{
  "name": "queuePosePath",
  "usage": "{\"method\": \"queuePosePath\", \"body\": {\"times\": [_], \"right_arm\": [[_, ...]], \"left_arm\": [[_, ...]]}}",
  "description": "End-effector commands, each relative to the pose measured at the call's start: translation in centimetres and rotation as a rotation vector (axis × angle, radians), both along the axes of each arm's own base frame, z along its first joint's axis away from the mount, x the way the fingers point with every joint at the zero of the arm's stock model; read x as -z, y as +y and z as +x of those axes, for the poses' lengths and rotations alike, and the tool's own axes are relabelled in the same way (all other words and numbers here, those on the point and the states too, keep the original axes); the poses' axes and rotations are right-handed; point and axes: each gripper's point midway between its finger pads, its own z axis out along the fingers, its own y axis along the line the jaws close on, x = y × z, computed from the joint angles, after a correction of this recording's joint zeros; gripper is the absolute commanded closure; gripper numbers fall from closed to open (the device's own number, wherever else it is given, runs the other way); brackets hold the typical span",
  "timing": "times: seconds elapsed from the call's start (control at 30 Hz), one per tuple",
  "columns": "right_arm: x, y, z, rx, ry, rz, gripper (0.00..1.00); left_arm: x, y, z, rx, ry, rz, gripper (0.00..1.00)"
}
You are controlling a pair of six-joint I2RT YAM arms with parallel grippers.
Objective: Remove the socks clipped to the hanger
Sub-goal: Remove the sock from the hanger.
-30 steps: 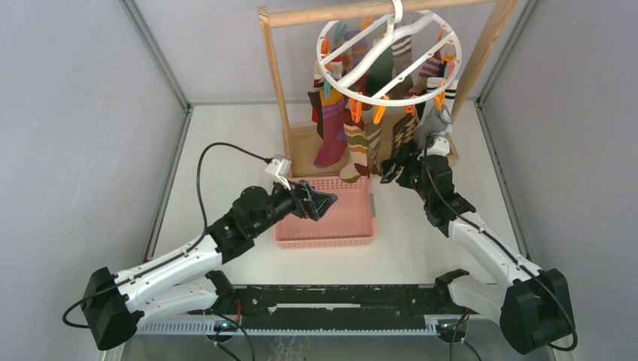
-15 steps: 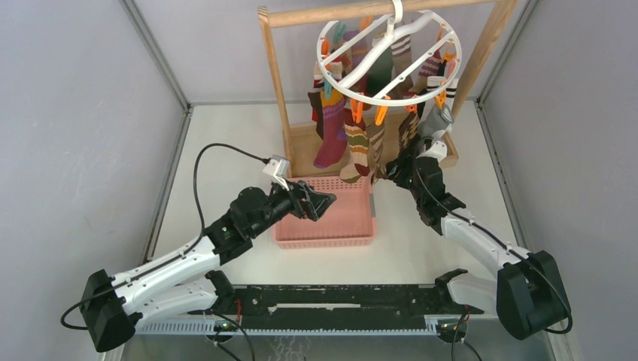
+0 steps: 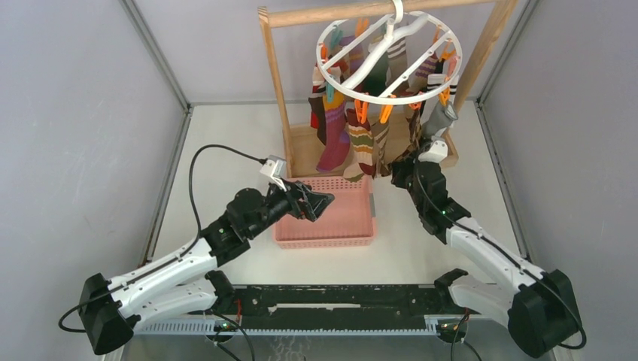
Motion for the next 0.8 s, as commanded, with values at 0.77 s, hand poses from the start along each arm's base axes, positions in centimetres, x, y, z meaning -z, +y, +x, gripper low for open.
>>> {"method": "queuePosePath", "body": {"times": [0.77], "right_arm": [[-6.8, 5.0, -13.7, -0.498, 0.031, 0.006, 1.00]], "left_arm": [[-4.3, -2.9, -4.1, 0.207, -0.084, -0.034, 0.00]]}}
